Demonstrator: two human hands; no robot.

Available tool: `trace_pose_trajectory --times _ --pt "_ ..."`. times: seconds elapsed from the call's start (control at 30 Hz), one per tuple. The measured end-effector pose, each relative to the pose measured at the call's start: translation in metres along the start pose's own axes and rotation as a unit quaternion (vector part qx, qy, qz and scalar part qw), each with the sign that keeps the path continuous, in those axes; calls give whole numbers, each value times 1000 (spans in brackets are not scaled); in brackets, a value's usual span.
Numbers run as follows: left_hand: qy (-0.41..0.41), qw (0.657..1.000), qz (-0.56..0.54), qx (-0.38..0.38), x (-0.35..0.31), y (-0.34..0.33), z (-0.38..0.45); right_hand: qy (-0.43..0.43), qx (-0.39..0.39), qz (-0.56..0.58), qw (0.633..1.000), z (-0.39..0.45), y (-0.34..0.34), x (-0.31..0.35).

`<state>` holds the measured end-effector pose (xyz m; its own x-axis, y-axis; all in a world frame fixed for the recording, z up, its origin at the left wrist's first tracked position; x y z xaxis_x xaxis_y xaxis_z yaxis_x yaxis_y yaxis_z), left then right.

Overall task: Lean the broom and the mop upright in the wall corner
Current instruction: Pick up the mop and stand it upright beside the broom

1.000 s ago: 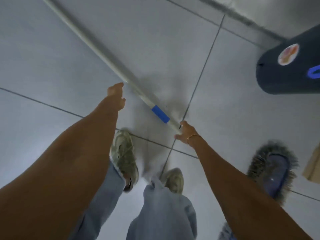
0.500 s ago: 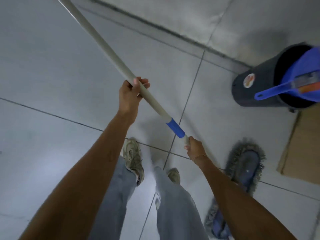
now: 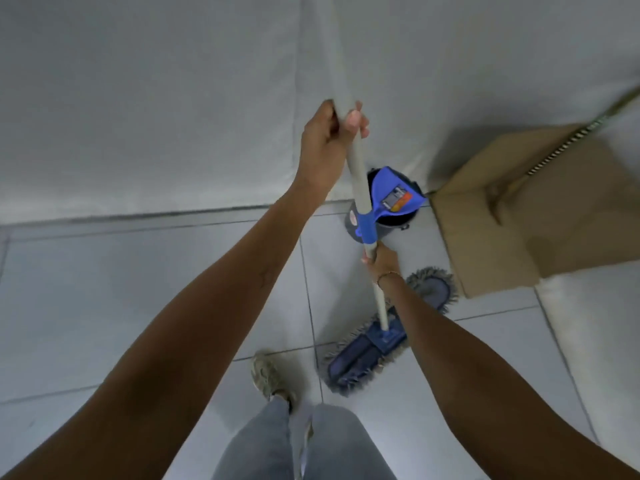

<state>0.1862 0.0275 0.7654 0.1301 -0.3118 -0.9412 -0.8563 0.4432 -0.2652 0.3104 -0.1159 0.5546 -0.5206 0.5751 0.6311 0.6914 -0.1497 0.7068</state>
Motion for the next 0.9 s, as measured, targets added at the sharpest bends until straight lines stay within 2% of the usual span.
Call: trace_pose_trajectory --times 0.17,0.4,0.7,0.9 --pt "-35 991 87 97 -34 -92 -25 -14 -71 71 995 -28 54 -11" --pt "-69 969 160 175 -34 -200 -70 -33 -147 164 975 -72 113 -62" --pt "-87 958 168 213 -11 -346 -126 -19 -172 158 972 -129 217 -164" --pt "-93 959 171 207 7 -419 -130 -27 -189 151 970 -127 270 -218"
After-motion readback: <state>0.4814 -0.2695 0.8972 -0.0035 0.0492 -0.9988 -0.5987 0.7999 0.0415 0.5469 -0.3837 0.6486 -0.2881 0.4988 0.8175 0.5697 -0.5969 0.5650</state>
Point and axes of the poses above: each hand's wrist, its own z-axis towards the middle knuckle, its own y-axis out of the back of the hand, x = y × z, the point moved 4 cm from there along z, towards the middle knuckle, and after that the axes turned 13 degrees about y, right-handed, at the moved point
